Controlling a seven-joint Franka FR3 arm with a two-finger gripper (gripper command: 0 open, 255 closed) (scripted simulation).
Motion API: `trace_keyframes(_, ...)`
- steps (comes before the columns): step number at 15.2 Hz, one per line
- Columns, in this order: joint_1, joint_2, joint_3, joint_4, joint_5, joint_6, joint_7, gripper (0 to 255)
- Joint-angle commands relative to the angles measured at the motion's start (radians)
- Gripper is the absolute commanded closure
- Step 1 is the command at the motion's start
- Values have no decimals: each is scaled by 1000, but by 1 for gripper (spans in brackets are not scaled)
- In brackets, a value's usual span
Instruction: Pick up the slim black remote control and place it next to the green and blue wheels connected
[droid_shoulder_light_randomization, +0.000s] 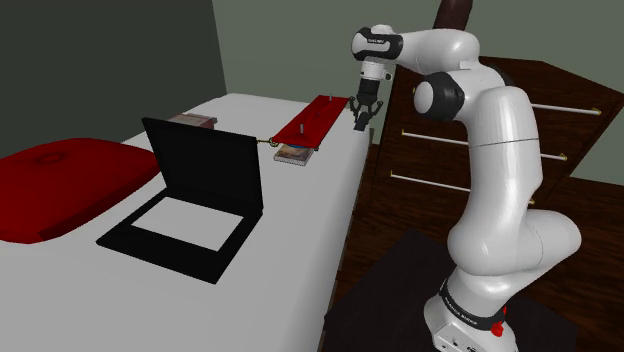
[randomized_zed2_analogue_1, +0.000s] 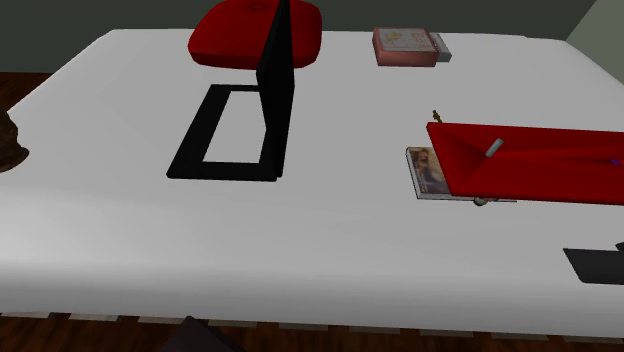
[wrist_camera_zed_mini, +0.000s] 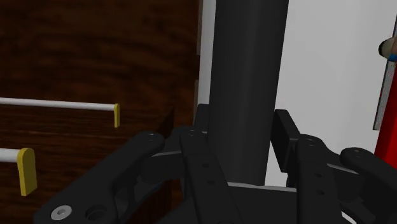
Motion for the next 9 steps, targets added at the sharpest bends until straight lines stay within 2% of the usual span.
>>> trace_keyframes(1,0,-3,-1,-31,0,28,-5,255)
trace_keyframes(9,4,-8,-1,-146,1,137,-19,255)
